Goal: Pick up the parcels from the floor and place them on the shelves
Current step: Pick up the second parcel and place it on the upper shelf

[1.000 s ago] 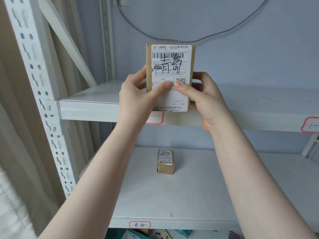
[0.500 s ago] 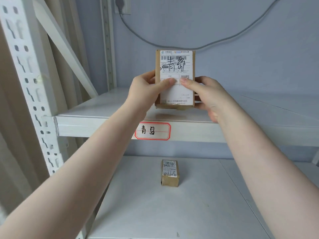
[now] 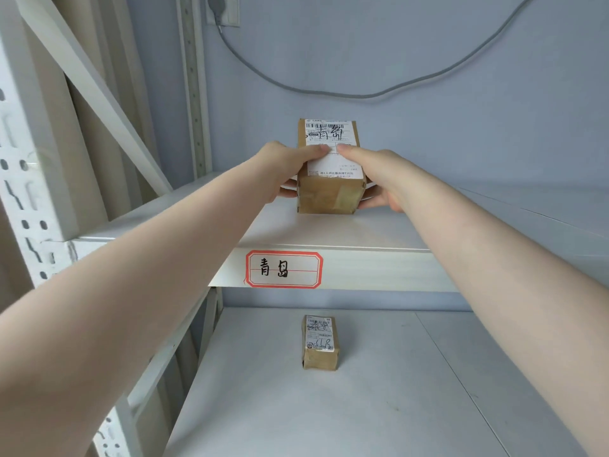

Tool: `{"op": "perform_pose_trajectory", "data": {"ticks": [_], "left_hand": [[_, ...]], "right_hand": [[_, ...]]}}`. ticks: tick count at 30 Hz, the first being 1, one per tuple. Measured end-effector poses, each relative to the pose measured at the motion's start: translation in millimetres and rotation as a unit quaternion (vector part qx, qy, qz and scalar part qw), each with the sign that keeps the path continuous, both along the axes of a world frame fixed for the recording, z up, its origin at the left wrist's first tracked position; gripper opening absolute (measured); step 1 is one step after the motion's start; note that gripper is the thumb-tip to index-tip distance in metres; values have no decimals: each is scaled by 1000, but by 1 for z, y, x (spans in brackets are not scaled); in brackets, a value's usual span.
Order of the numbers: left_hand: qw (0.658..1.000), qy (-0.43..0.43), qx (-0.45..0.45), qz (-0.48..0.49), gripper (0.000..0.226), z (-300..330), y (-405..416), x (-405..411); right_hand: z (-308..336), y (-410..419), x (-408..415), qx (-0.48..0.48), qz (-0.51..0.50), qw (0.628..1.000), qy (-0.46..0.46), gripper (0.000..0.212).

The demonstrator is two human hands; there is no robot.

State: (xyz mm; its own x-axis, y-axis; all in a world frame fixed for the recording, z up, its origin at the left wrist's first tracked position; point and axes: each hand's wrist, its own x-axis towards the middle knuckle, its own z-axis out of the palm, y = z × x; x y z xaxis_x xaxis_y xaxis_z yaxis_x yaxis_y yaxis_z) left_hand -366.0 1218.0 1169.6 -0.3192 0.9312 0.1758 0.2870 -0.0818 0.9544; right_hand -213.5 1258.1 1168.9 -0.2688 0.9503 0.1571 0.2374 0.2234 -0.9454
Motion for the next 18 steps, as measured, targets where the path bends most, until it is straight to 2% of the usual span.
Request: {"op": "perform_pose_trajectory", "data": {"ticks": [4, 11, 15, 18], "left_hand": [[1000, 17, -14, 9, 48, 3, 12, -2], [1000, 2, -10, 23, 51, -6, 33, -9], [999, -28, -13, -14, 34, -11, 38, -16], [998, -33, -26, -52, 31, -11, 36, -22]], "right_hand": [[2, 9, -4, -6, 0, 1000, -2, 24], [1, 26, -11, -13, -6, 1000, -7, 31], [-1, 35, -14, -13, -5, 1000, -7, 28], [-4, 42, -13, -20, 9, 1000, -13, 30]]}}
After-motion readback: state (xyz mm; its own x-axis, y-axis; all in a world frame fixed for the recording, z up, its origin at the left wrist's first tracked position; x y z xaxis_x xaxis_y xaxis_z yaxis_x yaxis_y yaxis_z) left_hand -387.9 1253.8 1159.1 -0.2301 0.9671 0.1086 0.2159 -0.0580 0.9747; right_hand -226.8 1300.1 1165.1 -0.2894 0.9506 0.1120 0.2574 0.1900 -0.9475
